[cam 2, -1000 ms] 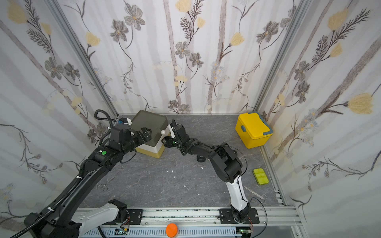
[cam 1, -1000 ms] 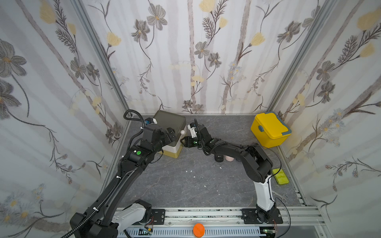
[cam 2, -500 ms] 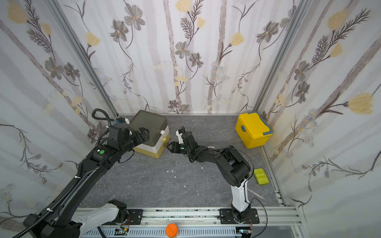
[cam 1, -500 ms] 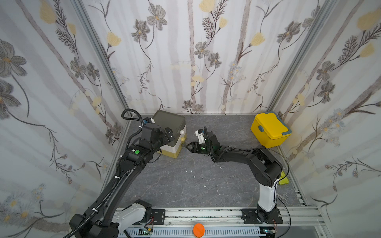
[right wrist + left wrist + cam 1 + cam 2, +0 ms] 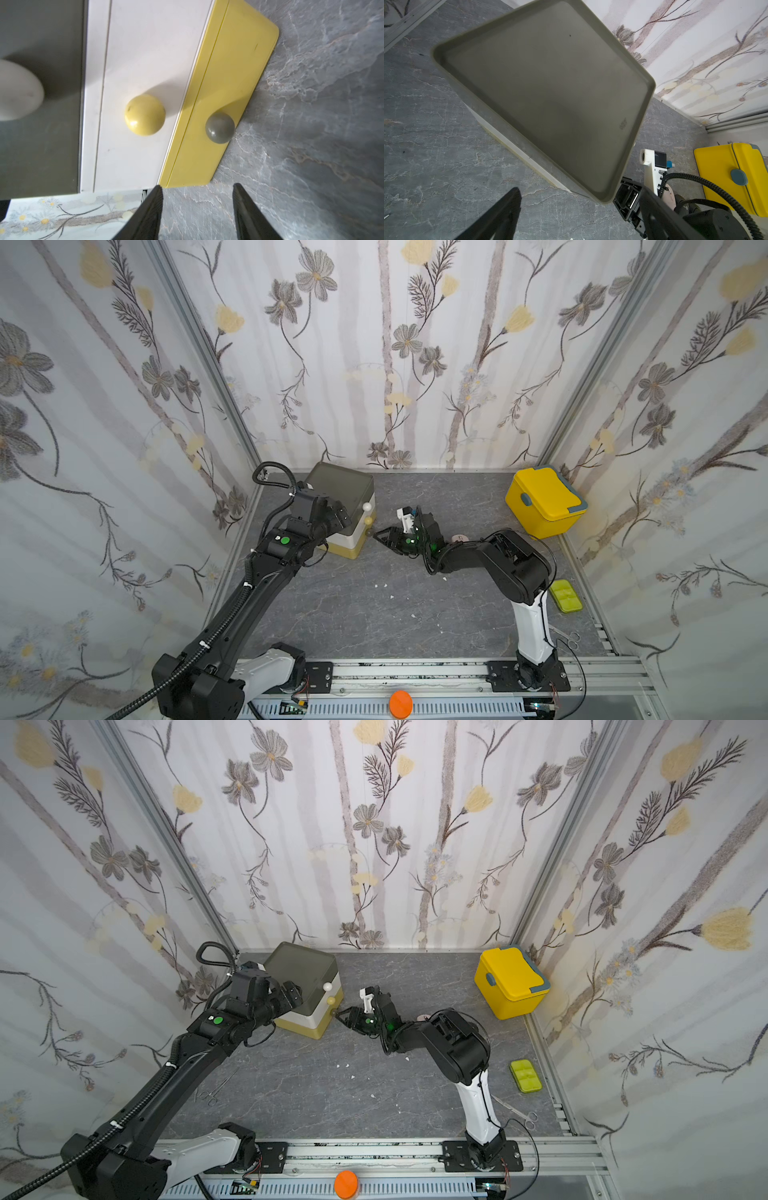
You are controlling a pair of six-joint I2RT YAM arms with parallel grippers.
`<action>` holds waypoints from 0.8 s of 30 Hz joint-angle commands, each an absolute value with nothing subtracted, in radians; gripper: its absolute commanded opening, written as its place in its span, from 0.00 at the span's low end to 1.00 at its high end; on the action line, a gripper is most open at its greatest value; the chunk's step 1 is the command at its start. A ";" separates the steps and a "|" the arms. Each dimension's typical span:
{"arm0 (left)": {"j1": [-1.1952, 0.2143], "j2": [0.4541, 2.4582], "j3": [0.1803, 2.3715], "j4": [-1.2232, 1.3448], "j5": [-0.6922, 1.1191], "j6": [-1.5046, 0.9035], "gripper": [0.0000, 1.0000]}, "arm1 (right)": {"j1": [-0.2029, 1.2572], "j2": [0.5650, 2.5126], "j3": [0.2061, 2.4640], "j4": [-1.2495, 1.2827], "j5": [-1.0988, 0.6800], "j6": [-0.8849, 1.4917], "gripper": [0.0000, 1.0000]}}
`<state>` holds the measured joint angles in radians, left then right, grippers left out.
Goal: Take the mice out of the drawer
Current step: Open the drawer in the storage box.
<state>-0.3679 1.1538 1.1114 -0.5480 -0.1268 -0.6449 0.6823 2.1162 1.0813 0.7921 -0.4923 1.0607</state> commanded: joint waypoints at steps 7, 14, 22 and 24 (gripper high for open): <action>-0.338 1.168 1.094 -0.514 -0.159 -0.644 0.87 | 0.681 2.233 1.173 0.924 -0.515 1.196 0.52; -0.327 1.186 1.087 -0.508 -0.155 -0.637 0.85 | 0.680 2.290 1.220 0.934 -0.521 1.218 0.50; -0.324 1.205 1.081 -0.491 -0.150 -0.634 0.84 | 0.678 2.334 1.274 0.915 -0.528 1.215 0.48; -0.323 1.207 1.080 -0.491 -0.152 -0.635 0.83 | 0.678 2.347 1.287 0.917 -0.529 1.225 0.47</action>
